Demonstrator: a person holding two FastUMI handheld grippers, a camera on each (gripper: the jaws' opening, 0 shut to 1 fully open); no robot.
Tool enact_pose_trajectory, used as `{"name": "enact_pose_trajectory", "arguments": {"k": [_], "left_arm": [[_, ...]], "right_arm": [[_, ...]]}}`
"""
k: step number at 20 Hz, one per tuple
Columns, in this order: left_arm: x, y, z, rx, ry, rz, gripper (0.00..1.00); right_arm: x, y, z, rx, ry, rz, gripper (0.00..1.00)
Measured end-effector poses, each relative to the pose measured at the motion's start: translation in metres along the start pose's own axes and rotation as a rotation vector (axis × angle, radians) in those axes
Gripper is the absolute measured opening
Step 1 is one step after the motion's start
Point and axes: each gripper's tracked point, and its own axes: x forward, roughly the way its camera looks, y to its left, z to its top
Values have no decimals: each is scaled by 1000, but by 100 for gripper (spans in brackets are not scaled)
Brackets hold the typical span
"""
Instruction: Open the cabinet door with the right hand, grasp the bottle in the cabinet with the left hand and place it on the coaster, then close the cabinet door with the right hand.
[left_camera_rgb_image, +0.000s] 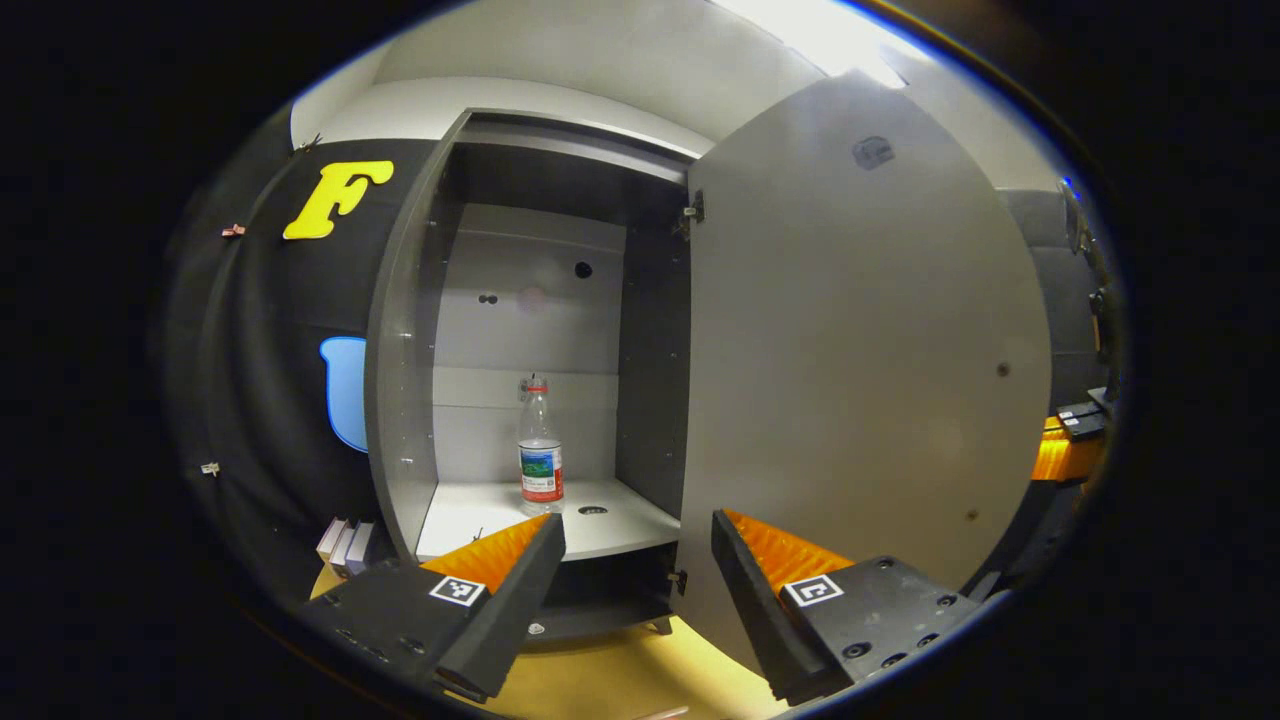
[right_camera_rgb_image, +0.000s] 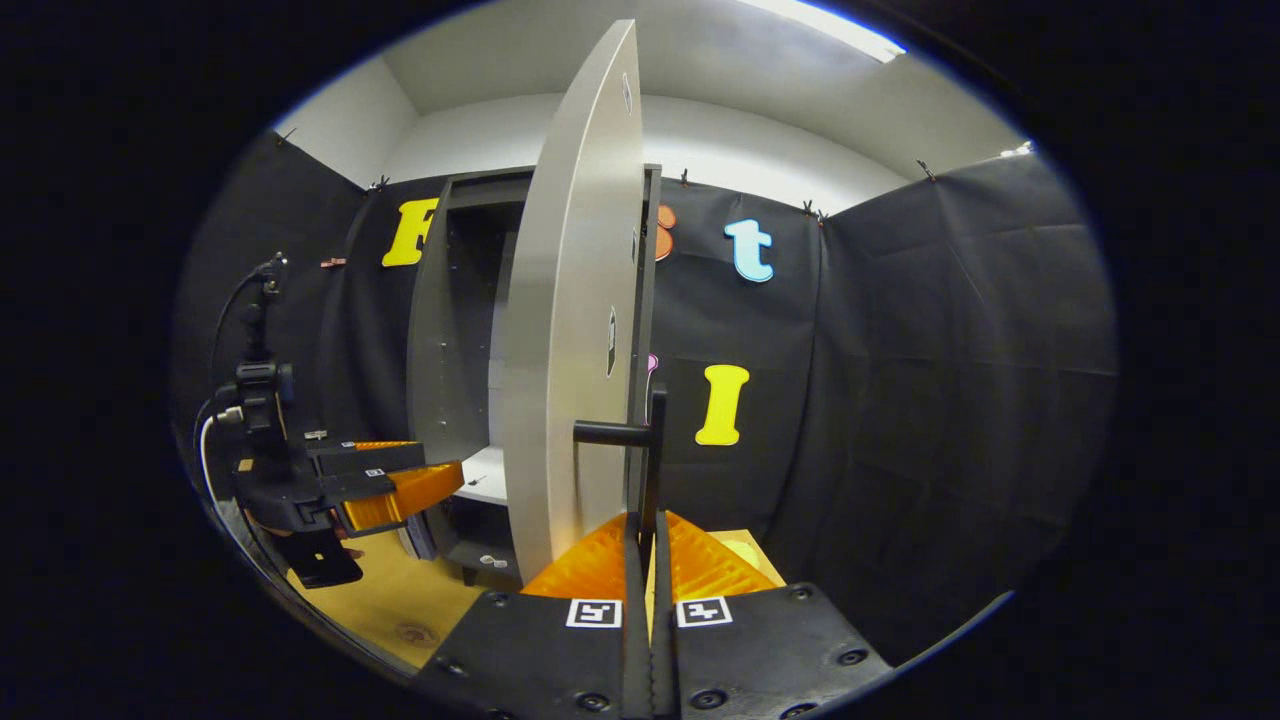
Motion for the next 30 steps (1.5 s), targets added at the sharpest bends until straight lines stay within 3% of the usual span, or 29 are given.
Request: {"name": "enact_pose_trajectory", "arguments": {"k": [6, 7, 8, 15, 19, 20, 30], "left_arm": [[52, 34, 4, 72, -27, 135, 93], [62, 42, 3, 82, -30, 153, 89], [75, 48, 1, 87, -32, 164, 93], [173, 90, -4, 149, -52, 208, 91], [220, 104, -12, 193, -41, 212, 96], [228, 108, -13, 197, -45, 221, 92], [287, 146, -35, 69, 7, 266, 93]], "right_arm": [[3, -21, -1, 50, -1, 68, 5], [3, -20, 0, 48, -5, 82, 5], [3, -20, 1, 37, -8, 95, 6], [9, -19, -1, 19, 1, 173, 7], [11, -21, 0, 37, 4, 195, 8], [13, -20, 1, 45, 4, 202, 8], [15, -22, 1, 69, 36, 198, 8]]}}
